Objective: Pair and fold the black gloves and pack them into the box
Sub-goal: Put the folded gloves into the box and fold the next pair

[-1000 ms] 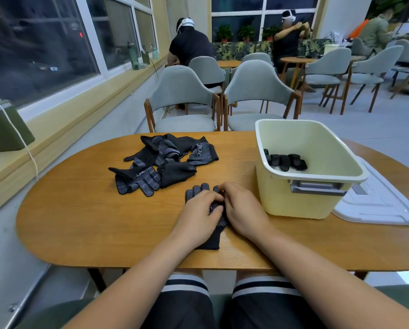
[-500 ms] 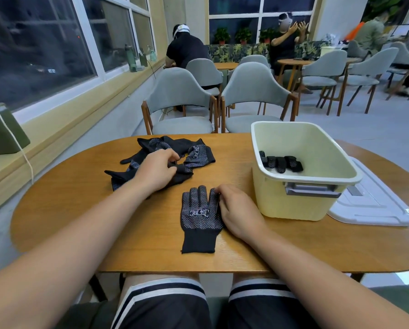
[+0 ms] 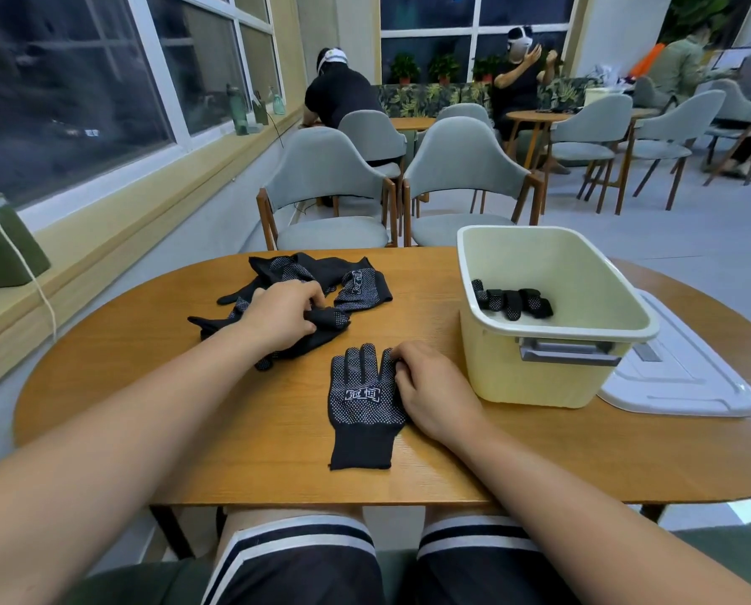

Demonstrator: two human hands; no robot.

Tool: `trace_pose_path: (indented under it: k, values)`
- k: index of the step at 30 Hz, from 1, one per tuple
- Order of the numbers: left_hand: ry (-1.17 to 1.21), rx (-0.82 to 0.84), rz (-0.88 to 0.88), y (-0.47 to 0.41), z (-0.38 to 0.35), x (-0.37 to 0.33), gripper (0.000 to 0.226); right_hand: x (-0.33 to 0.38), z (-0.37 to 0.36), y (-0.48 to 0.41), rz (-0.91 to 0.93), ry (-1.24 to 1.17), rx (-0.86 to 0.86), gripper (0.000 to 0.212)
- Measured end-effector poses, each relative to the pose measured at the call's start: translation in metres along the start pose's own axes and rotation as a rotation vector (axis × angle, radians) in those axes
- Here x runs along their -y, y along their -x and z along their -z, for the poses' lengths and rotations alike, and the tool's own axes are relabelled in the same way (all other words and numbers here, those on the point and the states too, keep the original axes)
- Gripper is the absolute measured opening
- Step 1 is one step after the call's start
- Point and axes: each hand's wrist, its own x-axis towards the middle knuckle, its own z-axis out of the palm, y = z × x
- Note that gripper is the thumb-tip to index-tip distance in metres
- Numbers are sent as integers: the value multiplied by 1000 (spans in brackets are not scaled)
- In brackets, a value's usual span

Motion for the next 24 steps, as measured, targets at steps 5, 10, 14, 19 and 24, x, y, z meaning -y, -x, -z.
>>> trace_pose_path:
  k: [5,10,14,19,24]
  values:
    - [75,-48,-21,-1,14,3,35,1,-1,0,-8,6,2,11]
    - [187,-19,9,-4,32,6,48,1,0,0,-5,8,1,12]
    - [268,-3,43,-12,54,2,56,1,0,0,-8,8,6,12]
    - [264,-71,69,-22,80,0,44,1,0,-1,-7,8,11,13]
    - [376,-174,116,-25,100,4,39,1,-1,-1,-12,13,14,11]
